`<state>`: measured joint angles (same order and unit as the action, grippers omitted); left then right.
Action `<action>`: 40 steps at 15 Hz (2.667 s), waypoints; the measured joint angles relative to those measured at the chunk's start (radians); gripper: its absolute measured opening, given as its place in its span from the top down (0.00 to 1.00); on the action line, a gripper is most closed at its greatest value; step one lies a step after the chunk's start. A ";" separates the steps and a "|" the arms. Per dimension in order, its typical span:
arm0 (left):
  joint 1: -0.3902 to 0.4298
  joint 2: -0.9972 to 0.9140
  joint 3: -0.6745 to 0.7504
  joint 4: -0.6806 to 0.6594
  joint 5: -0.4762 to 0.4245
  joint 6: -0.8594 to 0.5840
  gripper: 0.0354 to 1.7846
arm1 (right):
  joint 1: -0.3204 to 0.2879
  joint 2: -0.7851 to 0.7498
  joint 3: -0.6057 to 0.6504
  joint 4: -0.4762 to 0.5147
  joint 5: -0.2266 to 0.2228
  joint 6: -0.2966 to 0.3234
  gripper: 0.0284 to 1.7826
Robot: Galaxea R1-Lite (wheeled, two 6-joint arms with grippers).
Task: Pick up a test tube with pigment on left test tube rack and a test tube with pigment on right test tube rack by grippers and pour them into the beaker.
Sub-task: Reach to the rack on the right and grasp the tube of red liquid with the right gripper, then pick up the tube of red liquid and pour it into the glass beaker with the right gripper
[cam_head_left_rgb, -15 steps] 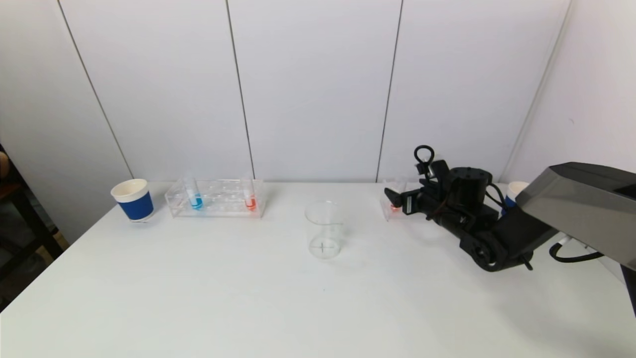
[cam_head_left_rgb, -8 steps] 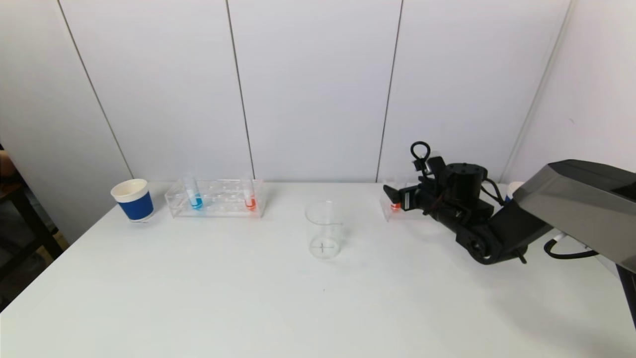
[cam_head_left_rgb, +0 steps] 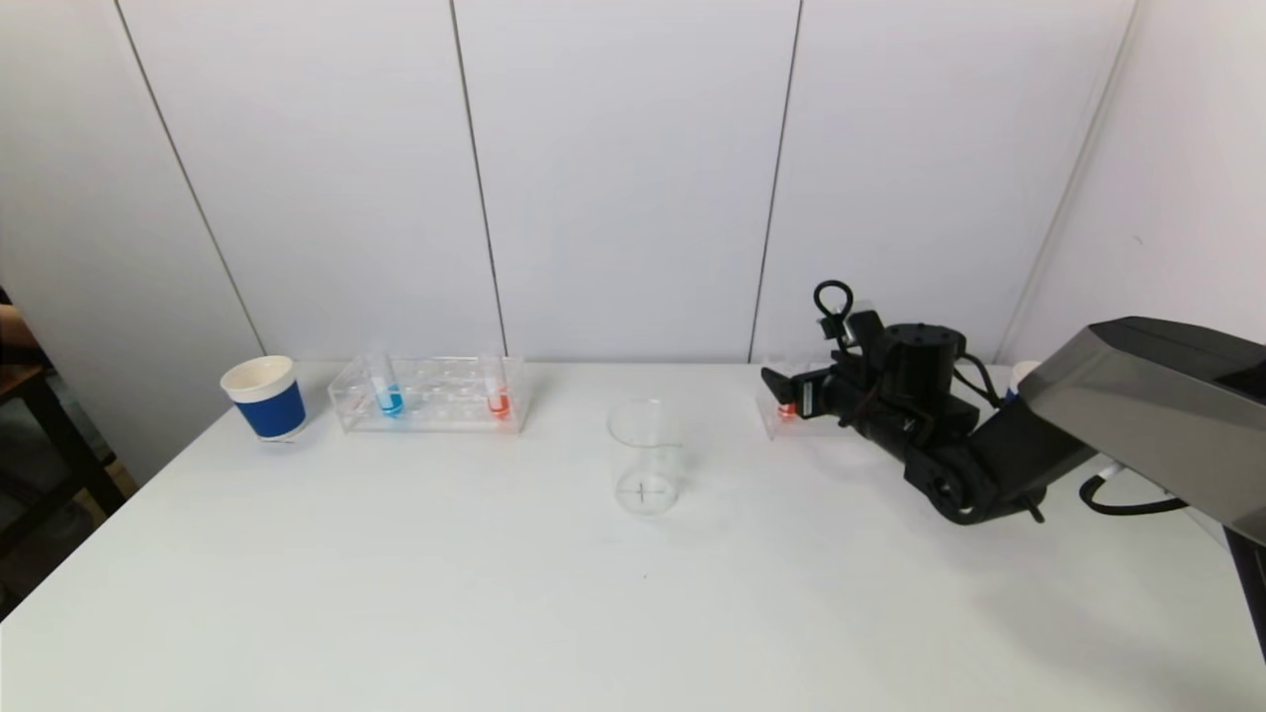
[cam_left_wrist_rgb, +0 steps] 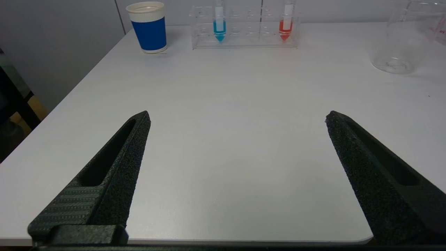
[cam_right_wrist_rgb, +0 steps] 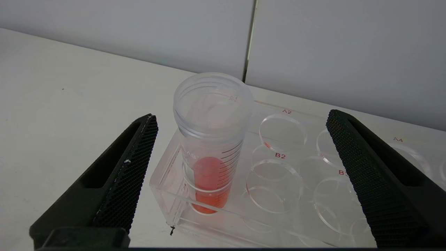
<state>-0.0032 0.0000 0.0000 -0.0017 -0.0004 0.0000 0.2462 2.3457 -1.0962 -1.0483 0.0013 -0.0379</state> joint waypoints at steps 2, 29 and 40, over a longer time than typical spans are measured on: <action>0.000 0.000 0.000 0.000 0.000 0.000 0.01 | 0.000 0.000 0.000 -0.002 -0.001 0.000 0.01; 0.000 0.000 0.000 0.000 0.000 0.000 0.01 | -0.005 -0.010 -0.006 -0.003 -0.002 0.013 0.73; 0.000 0.000 0.000 0.001 0.000 0.000 0.01 | -0.001 -0.053 -0.004 0.006 -0.003 0.014 0.73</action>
<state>-0.0032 0.0000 0.0000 -0.0009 -0.0004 0.0000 0.2449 2.2932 -1.1006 -1.0423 -0.0013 -0.0240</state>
